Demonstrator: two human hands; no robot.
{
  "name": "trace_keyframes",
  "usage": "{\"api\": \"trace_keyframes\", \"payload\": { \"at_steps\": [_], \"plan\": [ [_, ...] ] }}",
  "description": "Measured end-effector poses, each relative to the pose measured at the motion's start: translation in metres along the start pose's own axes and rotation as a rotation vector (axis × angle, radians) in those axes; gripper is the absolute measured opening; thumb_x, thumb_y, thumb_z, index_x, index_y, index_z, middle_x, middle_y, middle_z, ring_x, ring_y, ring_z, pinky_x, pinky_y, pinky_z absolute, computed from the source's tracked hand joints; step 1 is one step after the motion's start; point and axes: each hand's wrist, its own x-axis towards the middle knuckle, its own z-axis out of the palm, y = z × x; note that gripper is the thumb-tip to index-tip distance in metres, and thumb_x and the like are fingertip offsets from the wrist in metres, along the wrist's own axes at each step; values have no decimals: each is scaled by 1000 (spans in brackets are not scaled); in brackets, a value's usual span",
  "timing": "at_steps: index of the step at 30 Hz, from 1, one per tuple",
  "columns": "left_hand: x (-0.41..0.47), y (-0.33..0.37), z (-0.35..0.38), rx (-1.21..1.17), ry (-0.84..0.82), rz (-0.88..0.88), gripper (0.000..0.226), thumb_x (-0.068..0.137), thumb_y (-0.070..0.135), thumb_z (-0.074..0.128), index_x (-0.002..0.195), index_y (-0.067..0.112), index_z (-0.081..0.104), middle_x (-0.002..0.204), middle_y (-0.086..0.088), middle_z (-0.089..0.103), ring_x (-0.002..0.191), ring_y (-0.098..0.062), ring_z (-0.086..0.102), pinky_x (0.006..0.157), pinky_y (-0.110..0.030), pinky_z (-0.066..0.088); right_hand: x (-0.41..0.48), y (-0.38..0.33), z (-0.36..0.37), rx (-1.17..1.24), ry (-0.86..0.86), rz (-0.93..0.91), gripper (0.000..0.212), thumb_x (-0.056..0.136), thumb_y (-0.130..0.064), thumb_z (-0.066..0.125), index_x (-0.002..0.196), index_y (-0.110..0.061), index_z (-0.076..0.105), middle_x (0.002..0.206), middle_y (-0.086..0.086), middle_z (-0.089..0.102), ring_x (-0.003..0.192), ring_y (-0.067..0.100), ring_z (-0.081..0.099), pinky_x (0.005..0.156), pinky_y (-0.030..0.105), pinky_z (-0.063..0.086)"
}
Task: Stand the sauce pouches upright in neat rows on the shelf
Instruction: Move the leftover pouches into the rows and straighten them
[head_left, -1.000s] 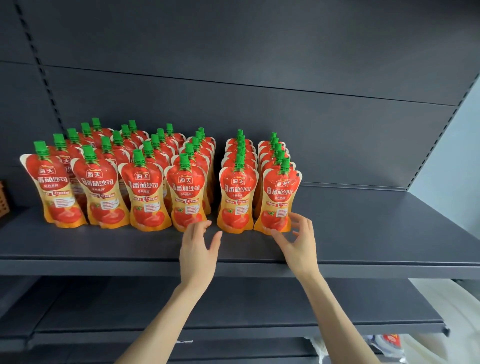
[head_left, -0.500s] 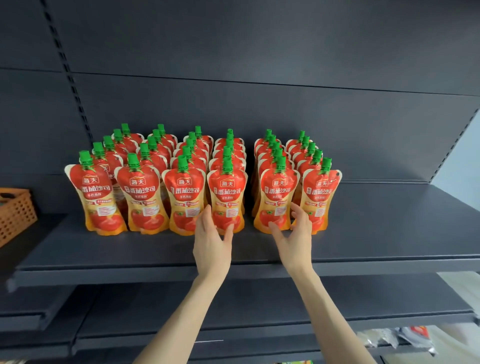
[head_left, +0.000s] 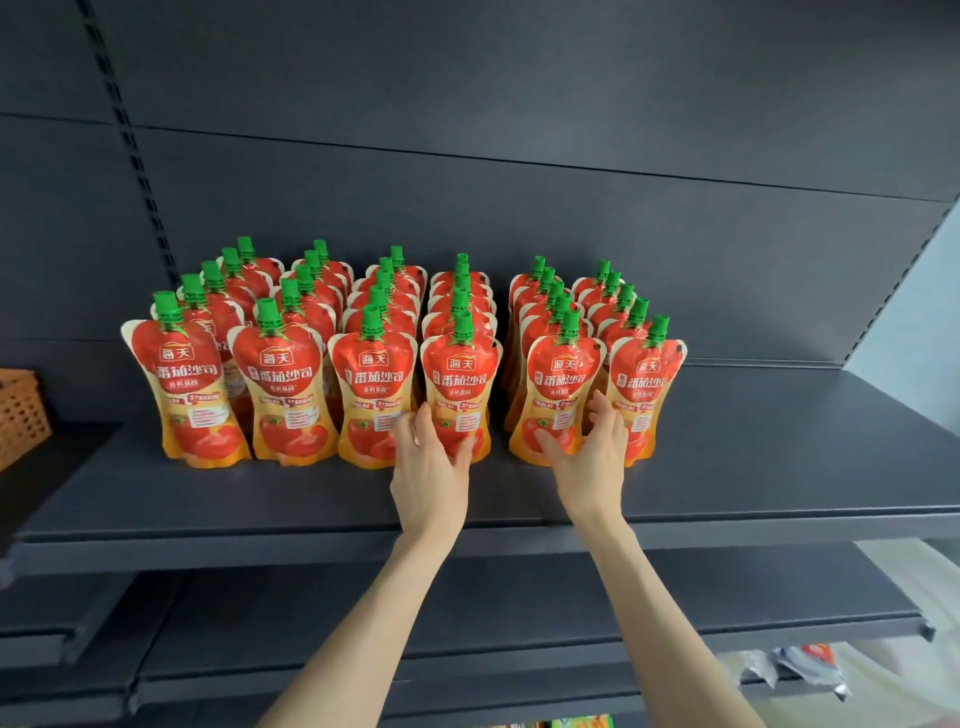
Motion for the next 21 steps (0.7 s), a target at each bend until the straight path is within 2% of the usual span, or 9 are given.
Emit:
{"api": "trace_keyframes", "payload": {
  "at_steps": [7, 11, 16, 21],
  "plan": [
    [0, 3, 4, 11, 12, -22, 65, 87, 43, 57, 138, 9, 34, 138, -11, 43, 116, -29, 54, 83, -42, 52, 5, 2, 3, 3, -38, 1, 74, 79, -31, 74, 138, -13, 33, 134, 5, 43, 127, 22, 38, 95, 37, 40],
    [3, 2, 5, 2, 20, -40, 64, 86, 44, 58, 135, 8, 38, 136, -12, 45, 119, -29, 52, 86, -41, 51, 8, 6, 5, 8, -38, 11, 69, 79, -29, 73, 135, -14, 35, 132, 5, 45, 123, 22, 44, 92, 38, 45],
    [6, 2, 7, -43, 41, -37, 59, 82, 43, 64, 126, 7, 46, 125, -11, 51, 112, -28, 54, 80, -40, 52, 9, 8, 6, 23, -36, 15, 66, 80, -26, 73, 133, -14, 37, 130, 4, 47, 119, 21, 48, 90, 37, 48],
    [7, 1, 9, -63, 50, -37, 56, 81, 43, 65, 121, 7, 48, 119, -11, 53, 108, -27, 56, 77, -39, 53, 10, 8, 8, 49, -39, 16, 65, 80, -23, 73, 133, -13, 37, 131, 5, 48, 119, 22, 50, 95, 37, 48]
  ]
}}
